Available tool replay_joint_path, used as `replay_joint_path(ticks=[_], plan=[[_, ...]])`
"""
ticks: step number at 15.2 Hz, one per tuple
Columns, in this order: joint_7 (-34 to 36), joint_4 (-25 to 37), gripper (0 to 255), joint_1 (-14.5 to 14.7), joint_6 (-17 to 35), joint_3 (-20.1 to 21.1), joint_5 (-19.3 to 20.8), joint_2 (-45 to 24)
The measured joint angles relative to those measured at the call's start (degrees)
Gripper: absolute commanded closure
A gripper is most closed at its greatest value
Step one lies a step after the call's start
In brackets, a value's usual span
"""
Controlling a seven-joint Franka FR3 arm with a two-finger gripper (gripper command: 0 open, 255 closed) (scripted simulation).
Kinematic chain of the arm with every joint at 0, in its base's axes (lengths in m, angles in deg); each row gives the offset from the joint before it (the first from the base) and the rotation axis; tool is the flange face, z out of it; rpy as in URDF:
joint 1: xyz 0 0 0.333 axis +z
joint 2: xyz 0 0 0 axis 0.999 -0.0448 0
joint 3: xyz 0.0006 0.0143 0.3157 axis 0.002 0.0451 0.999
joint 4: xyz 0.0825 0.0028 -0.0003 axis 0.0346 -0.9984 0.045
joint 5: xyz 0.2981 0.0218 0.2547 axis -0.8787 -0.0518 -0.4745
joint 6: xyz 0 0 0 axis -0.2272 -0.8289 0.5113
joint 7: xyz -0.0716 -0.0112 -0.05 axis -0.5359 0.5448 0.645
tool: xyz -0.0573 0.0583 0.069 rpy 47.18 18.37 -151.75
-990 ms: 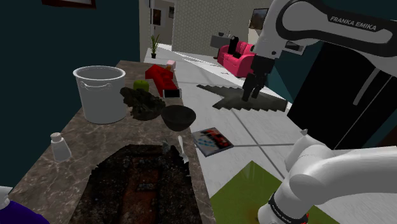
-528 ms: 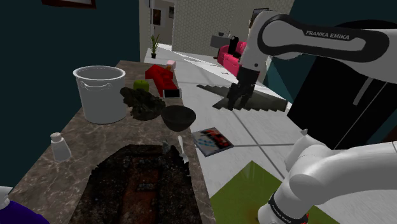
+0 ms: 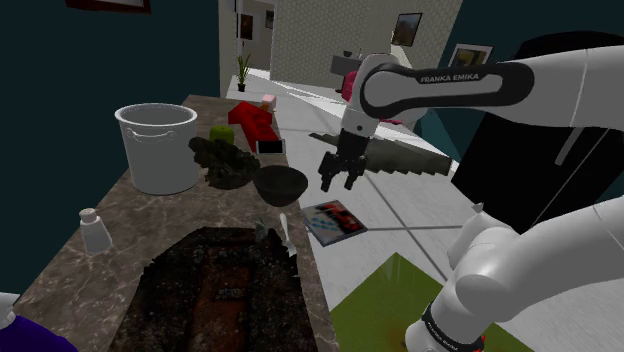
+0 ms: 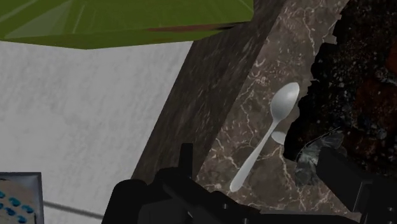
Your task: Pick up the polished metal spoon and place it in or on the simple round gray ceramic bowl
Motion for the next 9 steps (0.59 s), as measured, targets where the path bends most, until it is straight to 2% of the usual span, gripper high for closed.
replay_joint_path(ticks=[5,9], plan=[[3.0,-0.8,0,0.7,9.7,1.8,-3.8,-8.6],[5.4,1.3,0,1.5,16.7,3.1,-6.8,-17.2]])
